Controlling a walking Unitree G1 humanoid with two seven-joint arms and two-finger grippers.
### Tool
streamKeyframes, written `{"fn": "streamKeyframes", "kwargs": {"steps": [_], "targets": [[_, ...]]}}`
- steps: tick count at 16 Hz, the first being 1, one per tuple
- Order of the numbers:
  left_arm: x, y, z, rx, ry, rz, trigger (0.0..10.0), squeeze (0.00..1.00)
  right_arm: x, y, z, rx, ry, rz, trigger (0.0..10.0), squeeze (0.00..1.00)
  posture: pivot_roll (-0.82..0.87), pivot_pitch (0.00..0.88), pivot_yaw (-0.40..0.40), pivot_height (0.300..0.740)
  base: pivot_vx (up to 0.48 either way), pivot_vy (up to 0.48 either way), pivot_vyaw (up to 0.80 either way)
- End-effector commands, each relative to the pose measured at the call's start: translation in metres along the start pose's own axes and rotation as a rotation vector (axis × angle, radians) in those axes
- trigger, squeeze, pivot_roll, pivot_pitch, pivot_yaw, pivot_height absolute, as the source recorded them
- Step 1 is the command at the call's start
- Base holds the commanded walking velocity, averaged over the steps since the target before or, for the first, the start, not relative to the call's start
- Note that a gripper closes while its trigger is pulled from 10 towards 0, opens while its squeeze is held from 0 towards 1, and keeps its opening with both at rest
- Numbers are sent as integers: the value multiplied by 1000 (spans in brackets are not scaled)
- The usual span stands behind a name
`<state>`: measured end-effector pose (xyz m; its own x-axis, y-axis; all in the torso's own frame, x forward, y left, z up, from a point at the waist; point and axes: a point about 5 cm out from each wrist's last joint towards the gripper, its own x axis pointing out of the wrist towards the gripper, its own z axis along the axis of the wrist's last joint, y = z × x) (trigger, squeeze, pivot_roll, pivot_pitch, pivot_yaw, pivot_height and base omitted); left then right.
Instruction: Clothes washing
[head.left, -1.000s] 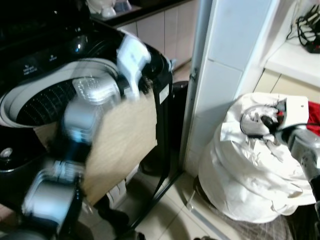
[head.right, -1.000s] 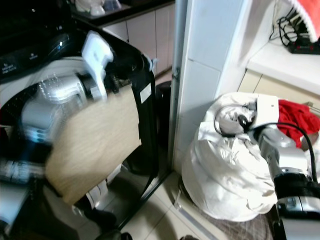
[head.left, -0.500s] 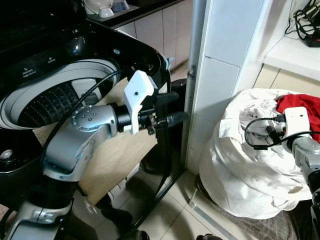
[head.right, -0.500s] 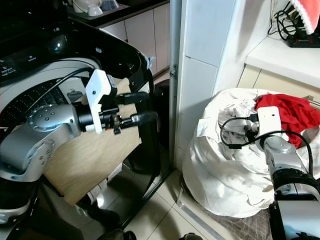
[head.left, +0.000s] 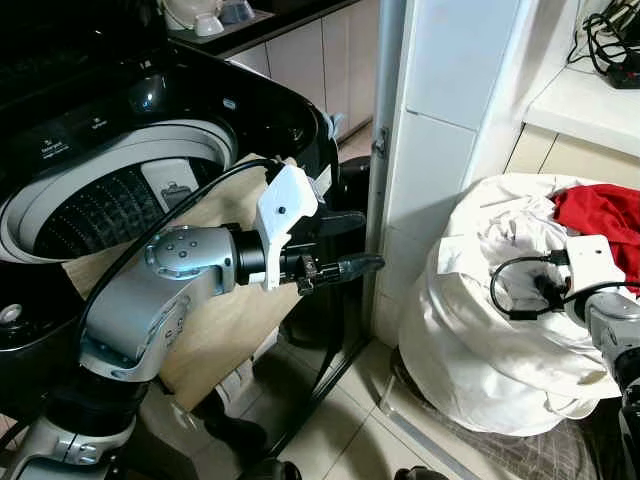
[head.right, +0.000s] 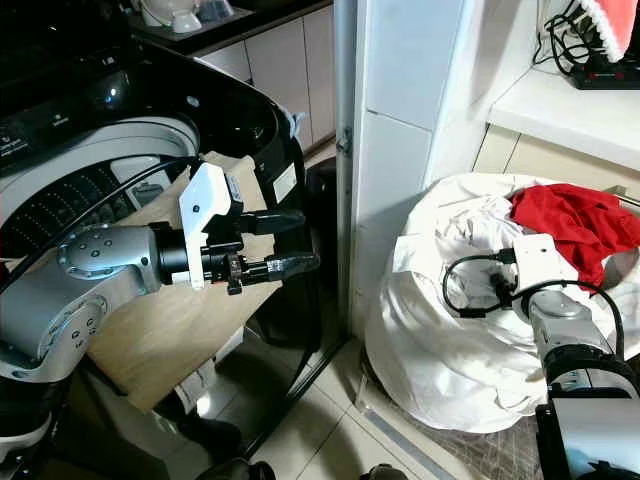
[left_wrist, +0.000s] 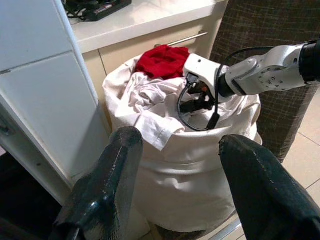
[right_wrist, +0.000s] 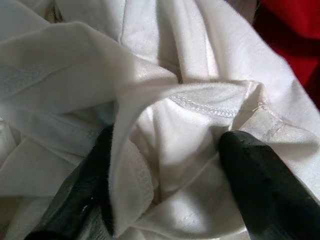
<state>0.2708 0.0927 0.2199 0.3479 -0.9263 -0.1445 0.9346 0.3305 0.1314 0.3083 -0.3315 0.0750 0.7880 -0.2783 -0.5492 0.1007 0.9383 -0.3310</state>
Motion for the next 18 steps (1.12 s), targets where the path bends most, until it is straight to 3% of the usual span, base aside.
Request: {"fn": "streamKeyframes", "kwargs": {"steps": [1,13,18], "targets": [[-1,1,2,6,10,12,10000,0,1,2,0,6,13,7,0,0,-45,55,123,740,0,0,0],[2,4,4,9,-1,28,10000,0,0,-2,4,17,0,10,0,0,-52,47,114,740,0,0,0],[4,7,5,17,-22,60,10000,0,-1,-6,19,58,-64,13,0,0,-62,40,105,740,0,0,0]]}}
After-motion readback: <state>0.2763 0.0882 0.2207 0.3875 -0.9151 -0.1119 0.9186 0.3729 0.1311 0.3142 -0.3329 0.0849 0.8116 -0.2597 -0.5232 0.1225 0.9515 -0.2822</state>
